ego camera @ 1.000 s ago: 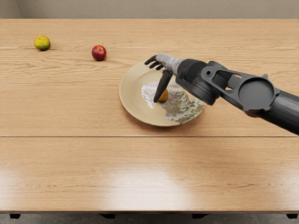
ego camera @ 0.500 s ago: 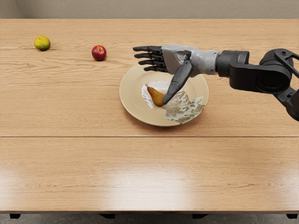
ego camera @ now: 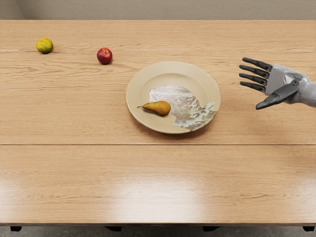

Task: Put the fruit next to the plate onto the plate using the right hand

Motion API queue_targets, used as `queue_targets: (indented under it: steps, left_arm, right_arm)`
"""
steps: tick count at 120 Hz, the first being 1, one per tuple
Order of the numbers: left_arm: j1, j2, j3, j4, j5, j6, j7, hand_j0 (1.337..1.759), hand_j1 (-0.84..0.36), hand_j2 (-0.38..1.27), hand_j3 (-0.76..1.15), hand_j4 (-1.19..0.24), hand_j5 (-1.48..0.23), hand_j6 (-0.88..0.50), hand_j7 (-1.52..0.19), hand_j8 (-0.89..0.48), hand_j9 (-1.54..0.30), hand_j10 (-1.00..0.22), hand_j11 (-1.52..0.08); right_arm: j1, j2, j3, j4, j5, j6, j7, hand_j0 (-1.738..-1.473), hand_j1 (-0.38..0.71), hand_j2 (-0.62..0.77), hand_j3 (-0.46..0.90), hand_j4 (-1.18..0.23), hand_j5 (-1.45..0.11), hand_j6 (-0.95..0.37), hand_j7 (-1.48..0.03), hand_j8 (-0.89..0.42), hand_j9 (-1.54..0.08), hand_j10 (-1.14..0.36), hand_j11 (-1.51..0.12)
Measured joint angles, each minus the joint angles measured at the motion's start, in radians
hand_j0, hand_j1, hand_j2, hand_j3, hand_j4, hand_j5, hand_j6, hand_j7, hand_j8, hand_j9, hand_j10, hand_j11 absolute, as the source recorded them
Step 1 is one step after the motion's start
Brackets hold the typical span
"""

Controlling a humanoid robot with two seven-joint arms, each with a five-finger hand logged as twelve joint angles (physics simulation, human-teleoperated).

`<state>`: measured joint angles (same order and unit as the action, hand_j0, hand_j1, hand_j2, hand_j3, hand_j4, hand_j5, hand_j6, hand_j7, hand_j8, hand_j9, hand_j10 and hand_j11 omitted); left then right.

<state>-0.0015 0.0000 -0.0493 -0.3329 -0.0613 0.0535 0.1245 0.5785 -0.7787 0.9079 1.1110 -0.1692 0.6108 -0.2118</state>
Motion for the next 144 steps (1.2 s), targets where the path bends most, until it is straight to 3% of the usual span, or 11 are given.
queue_targets:
  steps: [19, 35, 144]
  left_arm:
    - [0.0, 0.0, 0.0, 0.001, 0.0, 0.0, 0.0, 1.658, 0.35, 0.0, 0.0, 0.0, 0.0, 0.0, 0.0, 0.0, 0.0, 0.0, 0.0]
    - [0.003, 0.0, 0.0, 0.001, -0.001, 0.0, 0.0, 1.658, 0.35, 0.0, 0.0, 0.0, 0.0, 0.0, 0.0, 0.0, 0.0, 0.0, 0.0]
    - [0.003, 0.0, 0.0, 0.002, -0.001, 0.0, 0.0, 1.658, 0.35, 0.0, 0.0, 0.0, 0.0, 0.0, 0.0, 0.0, 0.0, 0.0, 0.0]
  right_arm:
    - [-0.053, -0.115, 0.004, -0.003, 0.075, 0.0, 0.0, -1.658, -0.35, 0.0, 0.0, 0.0, 0.0, 0.0, 0.0, 0.0, 0.0, 0.0, 0.0]
    - [-0.07, -0.154, 0.004, -0.006, 0.097, 0.0, 0.0, -1.658, -0.35, 0.0, 0.0, 0.0, 0.0, 0.0, 0.0, 0.0, 0.0, 0.0, 0.0]
    - [-0.077, -0.168, 0.004, -0.008, 0.105, 0.0, 0.0, -1.658, -0.35, 0.0, 0.0, 0.0, 0.0, 0.0, 0.0, 0.0, 0.0, 0.0, 0.0]
